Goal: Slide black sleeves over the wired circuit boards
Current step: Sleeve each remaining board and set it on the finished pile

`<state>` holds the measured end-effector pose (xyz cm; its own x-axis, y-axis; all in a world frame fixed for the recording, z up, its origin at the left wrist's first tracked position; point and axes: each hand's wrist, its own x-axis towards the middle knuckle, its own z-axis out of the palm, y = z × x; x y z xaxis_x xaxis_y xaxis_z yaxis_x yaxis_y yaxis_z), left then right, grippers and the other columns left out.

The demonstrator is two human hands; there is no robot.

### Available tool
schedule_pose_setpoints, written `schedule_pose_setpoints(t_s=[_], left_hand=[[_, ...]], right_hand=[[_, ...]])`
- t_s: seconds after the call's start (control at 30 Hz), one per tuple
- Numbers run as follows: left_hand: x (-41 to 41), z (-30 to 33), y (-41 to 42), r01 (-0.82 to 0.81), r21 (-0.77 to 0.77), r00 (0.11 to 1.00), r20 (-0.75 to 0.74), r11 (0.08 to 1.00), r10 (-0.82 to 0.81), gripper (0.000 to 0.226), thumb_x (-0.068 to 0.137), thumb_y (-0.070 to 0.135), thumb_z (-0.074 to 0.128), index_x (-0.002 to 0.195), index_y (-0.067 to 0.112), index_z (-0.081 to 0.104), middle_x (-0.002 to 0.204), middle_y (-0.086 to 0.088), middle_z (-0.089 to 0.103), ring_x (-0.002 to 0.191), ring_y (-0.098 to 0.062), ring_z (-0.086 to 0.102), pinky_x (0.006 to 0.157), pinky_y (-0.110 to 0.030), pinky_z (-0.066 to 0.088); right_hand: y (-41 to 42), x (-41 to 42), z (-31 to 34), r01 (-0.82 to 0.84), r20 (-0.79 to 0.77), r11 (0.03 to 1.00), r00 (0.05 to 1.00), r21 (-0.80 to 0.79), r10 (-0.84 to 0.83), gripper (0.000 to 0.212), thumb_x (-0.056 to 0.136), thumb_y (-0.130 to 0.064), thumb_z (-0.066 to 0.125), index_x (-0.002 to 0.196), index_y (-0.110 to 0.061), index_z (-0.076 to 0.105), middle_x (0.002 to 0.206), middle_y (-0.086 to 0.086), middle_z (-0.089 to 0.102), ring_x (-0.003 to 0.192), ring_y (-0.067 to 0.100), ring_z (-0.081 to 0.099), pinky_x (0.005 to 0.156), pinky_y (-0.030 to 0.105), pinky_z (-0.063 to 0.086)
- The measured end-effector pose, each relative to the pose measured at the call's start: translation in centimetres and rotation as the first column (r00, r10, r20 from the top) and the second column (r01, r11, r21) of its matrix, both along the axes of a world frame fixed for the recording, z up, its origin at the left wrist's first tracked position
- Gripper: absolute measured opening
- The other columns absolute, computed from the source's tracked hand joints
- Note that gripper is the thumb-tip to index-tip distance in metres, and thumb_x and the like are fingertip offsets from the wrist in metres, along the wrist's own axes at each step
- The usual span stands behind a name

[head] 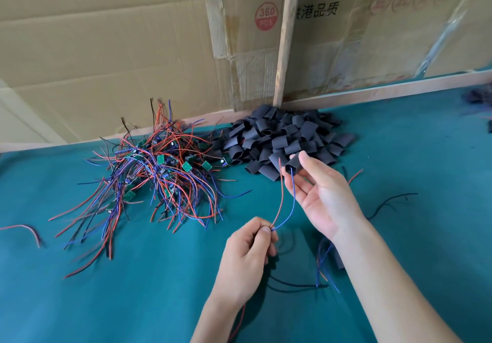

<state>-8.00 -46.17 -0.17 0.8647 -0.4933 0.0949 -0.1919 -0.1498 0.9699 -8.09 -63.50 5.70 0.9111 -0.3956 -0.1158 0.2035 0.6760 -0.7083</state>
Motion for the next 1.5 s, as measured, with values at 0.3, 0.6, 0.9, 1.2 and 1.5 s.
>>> schedule_pose_setpoints(t_s=[0.3,0.6,0.9,1.2,1.5], left_hand=[[0.0,-0.1,0.0,-0.066,-0.057,0.997,0.029,0.996,0.067,0.044,0.089,0.049,0.054,0.065,0.013,0.051,0.055,0.006,0.053,0.055,-0.013,0.043,0.054,-0.022,0.035],[-0.1,0.0,0.2,-0.071,-0.090,0.997,0.025,0.993,0.074,0.045,0.087,0.051,0.054,0.064,0.013,0.050,0.055,0.007,0.052,0.053,-0.010,0.039,0.053,-0.019,0.032],[0.0,-0.2,0.3,-0.063,-0.095,0.998,0.025,0.993,0.066,0.044,0.086,0.048,0.053,0.064,0.011,0.049,0.055,0.008,0.051,0.055,-0.009,0.040,0.055,-0.015,0.033],[0.4,0.0,0.7,-0.068,-0.255,0.980,-0.200,0.965,0.016,0.035,0.080,0.044,0.058,0.057,0.019,0.049,0.059,-0.002,0.045,0.067,-0.020,0.047,0.067,-0.018,0.045],[0.8,0.3,1.1,-0.058,-0.364,0.944,-0.322,0.929,-0.068,0.029,0.074,0.039,0.061,0.055,0.019,0.051,0.059,-0.006,0.042,0.058,-0.017,0.042,0.075,-0.028,0.052]], right_hand=[[0.3,-0.3,0.9,0.055,0.075,0.997,0.996,-0.061,-0.050,0.011,0.076,-0.018,0.080,0.066,-0.020,0.077,0.075,0.001,0.072,0.086,0.029,0.069,0.070,0.025,0.060],[-0.3,-0.2,0.3,0.140,0.006,0.977,0.990,-0.159,-0.141,0.007,0.069,-0.024,0.084,0.070,-0.021,0.079,0.072,-0.003,0.068,0.070,0.019,0.064,0.073,0.028,0.060],[-1.1,-0.6,0.1,-0.031,-0.054,0.980,0.998,-0.198,0.021,0.015,0.070,-0.025,0.083,0.083,-0.016,0.081,0.085,0.003,0.070,0.078,0.024,0.071,0.067,0.026,0.056],[-2.1,-0.7,-0.5,-0.207,-0.061,0.971,0.978,-0.115,0.201,0.023,0.082,-0.023,0.075,0.098,-0.009,0.081,0.086,0.008,0.071,0.080,0.023,0.070,0.068,0.028,0.057],[-1.8,-0.5,-1.2,-0.238,-0.033,0.970,0.971,-0.050,0.236,0.025,0.085,-0.023,0.073,0.104,-0.008,0.081,0.092,0.007,0.072,0.084,0.022,0.072,0.069,0.029,0.058]])
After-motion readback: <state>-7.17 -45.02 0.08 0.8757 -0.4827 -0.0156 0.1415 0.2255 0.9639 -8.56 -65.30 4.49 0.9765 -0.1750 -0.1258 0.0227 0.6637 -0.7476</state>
